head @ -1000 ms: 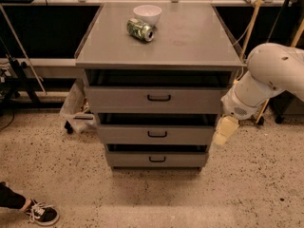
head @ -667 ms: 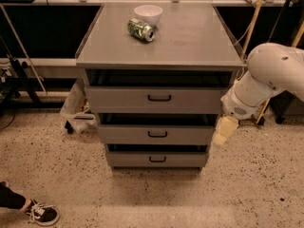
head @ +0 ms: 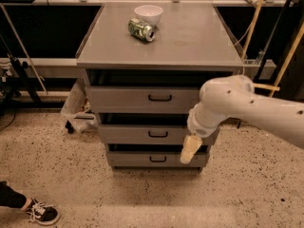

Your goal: Open middle drawer

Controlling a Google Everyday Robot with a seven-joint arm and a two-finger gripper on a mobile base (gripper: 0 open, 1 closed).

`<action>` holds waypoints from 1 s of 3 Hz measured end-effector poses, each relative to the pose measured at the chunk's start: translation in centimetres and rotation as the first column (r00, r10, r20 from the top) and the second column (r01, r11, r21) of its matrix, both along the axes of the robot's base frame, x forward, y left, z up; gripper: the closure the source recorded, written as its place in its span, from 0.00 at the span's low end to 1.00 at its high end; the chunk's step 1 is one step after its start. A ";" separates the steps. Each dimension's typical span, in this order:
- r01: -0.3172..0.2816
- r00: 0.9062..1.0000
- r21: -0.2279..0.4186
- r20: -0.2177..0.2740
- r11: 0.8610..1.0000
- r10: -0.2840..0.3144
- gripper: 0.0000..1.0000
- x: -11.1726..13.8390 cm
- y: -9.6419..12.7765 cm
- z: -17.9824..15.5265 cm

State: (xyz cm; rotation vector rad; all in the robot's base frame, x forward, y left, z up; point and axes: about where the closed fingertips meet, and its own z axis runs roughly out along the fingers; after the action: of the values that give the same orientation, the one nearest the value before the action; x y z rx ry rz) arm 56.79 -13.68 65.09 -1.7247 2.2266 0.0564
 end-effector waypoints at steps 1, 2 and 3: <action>-0.036 0.998 -0.041 0.046 0.999 0.038 0.00 2.4 5.3 -6.8; -0.051 0.992 -0.037 0.112 0.998 0.055 0.00 4.6 8.4 -7.0; -0.045 0.994 -0.040 0.102 0.998 0.049 0.00 4.5 7.8 -7.4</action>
Offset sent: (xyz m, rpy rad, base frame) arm 0.0186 0.0453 -0.0605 -0.0377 -0.0385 0.0328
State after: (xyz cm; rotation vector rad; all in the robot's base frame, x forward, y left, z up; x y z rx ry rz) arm 61.25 -5.86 57.67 -1.7588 2.1260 -0.0625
